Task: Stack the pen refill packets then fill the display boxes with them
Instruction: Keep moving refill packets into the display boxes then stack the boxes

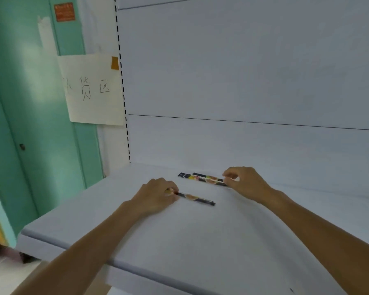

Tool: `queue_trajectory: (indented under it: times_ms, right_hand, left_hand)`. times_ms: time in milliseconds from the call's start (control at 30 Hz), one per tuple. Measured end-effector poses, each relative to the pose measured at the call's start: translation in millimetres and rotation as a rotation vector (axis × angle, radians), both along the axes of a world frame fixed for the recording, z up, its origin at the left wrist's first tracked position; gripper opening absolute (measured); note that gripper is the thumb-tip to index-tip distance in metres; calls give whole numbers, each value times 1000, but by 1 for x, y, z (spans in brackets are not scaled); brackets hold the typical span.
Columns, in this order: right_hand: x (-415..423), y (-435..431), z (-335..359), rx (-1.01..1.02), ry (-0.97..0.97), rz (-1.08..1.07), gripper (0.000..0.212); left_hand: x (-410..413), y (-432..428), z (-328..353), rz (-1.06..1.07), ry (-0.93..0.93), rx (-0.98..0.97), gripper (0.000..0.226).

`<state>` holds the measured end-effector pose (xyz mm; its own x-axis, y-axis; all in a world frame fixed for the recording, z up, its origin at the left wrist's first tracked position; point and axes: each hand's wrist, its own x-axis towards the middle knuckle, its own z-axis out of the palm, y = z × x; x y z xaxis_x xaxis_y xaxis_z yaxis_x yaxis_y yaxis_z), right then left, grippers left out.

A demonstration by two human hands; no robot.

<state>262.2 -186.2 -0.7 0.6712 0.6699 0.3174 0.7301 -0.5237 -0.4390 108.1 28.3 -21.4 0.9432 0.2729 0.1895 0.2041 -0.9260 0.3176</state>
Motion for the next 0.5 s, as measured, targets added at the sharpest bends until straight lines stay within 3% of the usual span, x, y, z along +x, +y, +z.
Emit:
queue_trajectory:
  times_ms: [167,267,433,500]
  right_hand:
    - [5,3,-19,-176,-65,-14,33]
    - [3,10,-19,-156,-91,-22,34]
    - [-8,3,-14,-49,-59,36,18]
    - [-15,-3,-12,-46,85,121,12]
  left_hand:
    - [6,1,-2,-113,-77,-155,14]
    - [10,3,-1,-118,-89,-209,27]
    - [13,16,-2,-88,-126,-3,68]
    - [15,20,-3,-109,-79,-61,58]
